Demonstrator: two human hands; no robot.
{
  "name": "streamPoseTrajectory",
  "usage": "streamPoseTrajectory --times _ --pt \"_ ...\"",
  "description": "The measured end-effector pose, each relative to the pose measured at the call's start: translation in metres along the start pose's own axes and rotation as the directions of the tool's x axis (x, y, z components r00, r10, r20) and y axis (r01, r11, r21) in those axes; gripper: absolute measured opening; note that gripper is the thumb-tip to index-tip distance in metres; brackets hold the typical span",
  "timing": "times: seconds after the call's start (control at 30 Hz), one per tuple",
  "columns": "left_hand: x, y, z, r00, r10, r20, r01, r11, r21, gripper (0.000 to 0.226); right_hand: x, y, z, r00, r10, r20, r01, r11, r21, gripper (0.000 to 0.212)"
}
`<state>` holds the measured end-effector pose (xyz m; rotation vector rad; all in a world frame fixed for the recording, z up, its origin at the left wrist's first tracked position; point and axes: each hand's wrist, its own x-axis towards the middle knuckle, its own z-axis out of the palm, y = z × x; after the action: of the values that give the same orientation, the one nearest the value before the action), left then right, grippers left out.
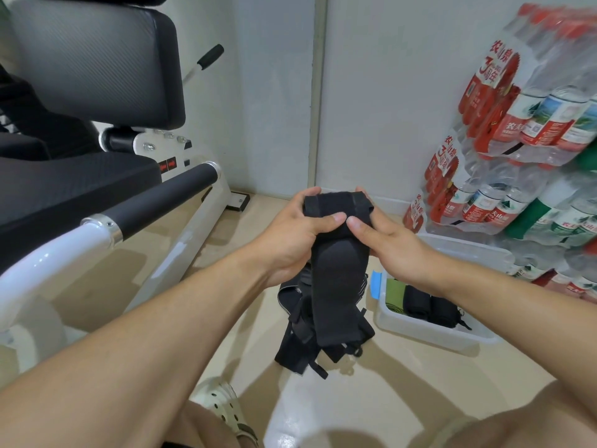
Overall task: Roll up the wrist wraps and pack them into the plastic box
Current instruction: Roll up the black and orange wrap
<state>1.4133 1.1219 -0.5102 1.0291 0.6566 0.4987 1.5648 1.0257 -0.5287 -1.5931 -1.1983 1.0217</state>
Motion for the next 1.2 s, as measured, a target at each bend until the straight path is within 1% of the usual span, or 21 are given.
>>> streamPoseTrajectory --times 0.03,0.07,0.13,0.23,0.3,0.37,0.4,0.5,0.57,0.63,0.7,0.8,0.87,0.93,1.0,1.1,1.17,1.2 --pt "0.000 0.001 -0.001 1.000 0.008 -0.002 -0.008 1.000 0.007 0.068 -0.001 -0.002 -0.001 1.000 -0.012 -0.005 0.012 1.000 -0.002 0.062" --pt "0.000 0.001 -0.001 1.000 0.015 -0.005 -0.015 1.000 0.015 0.068 -0.002 -0.005 -0.003 1.000 -0.023 -0.013 0.023 1.000 0.001 0.053" --pt "0.000 0.002 -0.002 1.000 0.026 -0.014 -0.025 0.999 0.039 0.067 -0.004 -0.009 -0.005 0.998 -0.052 -0.033 0.053 0.998 0.044 0.048" --pt "-0.001 0.004 -0.002 0.999 0.040 -0.033 -0.038 0.998 0.051 0.065 -0.004 -0.012 -0.009 0.996 -0.075 -0.057 0.080 0.993 0.091 0.050" --pt "-0.002 0.007 0.000 0.999 0.026 -0.030 -0.026 0.999 0.019 0.056 -0.003 -0.012 -0.012 0.992 -0.108 -0.069 0.113 0.990 0.087 0.054" --pt "-0.005 0.010 0.001 1.000 -0.020 0.016 0.019 1.000 0.016 0.044 -0.002 -0.010 -0.015 0.986 -0.149 -0.070 0.153 0.987 0.050 0.056" --pt "-0.005 0.011 0.000 0.998 -0.046 0.035 0.045 0.998 0.049 0.040 -0.002 -0.010 -0.015 0.984 -0.166 -0.064 0.168 0.985 0.030 0.057" --pt "-0.005 0.011 -0.003 0.993 -0.114 0.017 0.110 0.984 0.138 0.035 -0.004 -0.008 -0.016 0.978 -0.199 -0.058 0.198 0.980 -0.025 0.057" --pt "-0.005 0.011 -0.004 0.990 -0.138 -0.001 0.136 0.980 0.142 0.034 -0.004 -0.007 -0.018 0.978 -0.203 -0.058 0.199 0.978 -0.071 0.058" --pt "-0.003 0.012 -0.006 0.992 -0.126 0.009 0.123 0.981 0.147 0.033 -0.005 -0.008 -0.019 0.981 -0.189 -0.051 0.185 0.981 -0.065 0.060" --pt "-0.002 0.012 -0.006 0.995 -0.097 0.011 0.095 0.988 0.123 0.036 -0.005 -0.010 -0.020 0.985 -0.165 -0.054 0.164 0.986 -0.014 0.062" --pt "-0.001 0.011 -0.006 0.999 -0.042 -0.010 0.043 0.995 0.091 0.046 -0.005 -0.013 -0.017 0.996 -0.059 -0.061 0.068 0.984 0.163 0.061" --pt "-0.001 0.010 -0.006 1.000 -0.003 -0.029 0.005 0.997 0.078 0.050 -0.004 -0.014 -0.017 1.000 0.002 -0.022 0.004 0.965 0.263 0.059" --pt "-0.001 0.009 -0.006 0.999 0.019 -0.040 -0.017 0.998 0.064 0.054 -0.005 -0.012 -0.016 1.000 0.015 0.014 -0.019 0.954 0.300 0.057" --pt "-0.003 0.008 -0.005 0.999 0.021 -0.034 -0.018 0.997 0.072 0.057 -0.005 -0.011 -0.017 1.000 0.003 -0.006 -0.002 0.962 0.271 0.051" --pt "-0.004 0.006 -0.007 1.000 -0.010 -0.024 0.012 0.995 0.102 0.057 -0.004 -0.011 -0.017 0.997 -0.028 -0.079 0.043 0.980 0.193 0.044" --pt "-0.005 0.007 -0.006 0.997 -0.069 0.023 0.065 0.989 0.130 0.052 -0.004 -0.010 -0.018 0.992 -0.067 -0.106 0.083 0.986 0.145 0.047" --pt "-0.006 0.008 -0.005 0.995 -0.092 0.046 0.084 0.986 0.141 0.043 -0.004 -0.009 -0.018 0.989 -0.088 -0.118 0.103 0.986 0.130 0.048"
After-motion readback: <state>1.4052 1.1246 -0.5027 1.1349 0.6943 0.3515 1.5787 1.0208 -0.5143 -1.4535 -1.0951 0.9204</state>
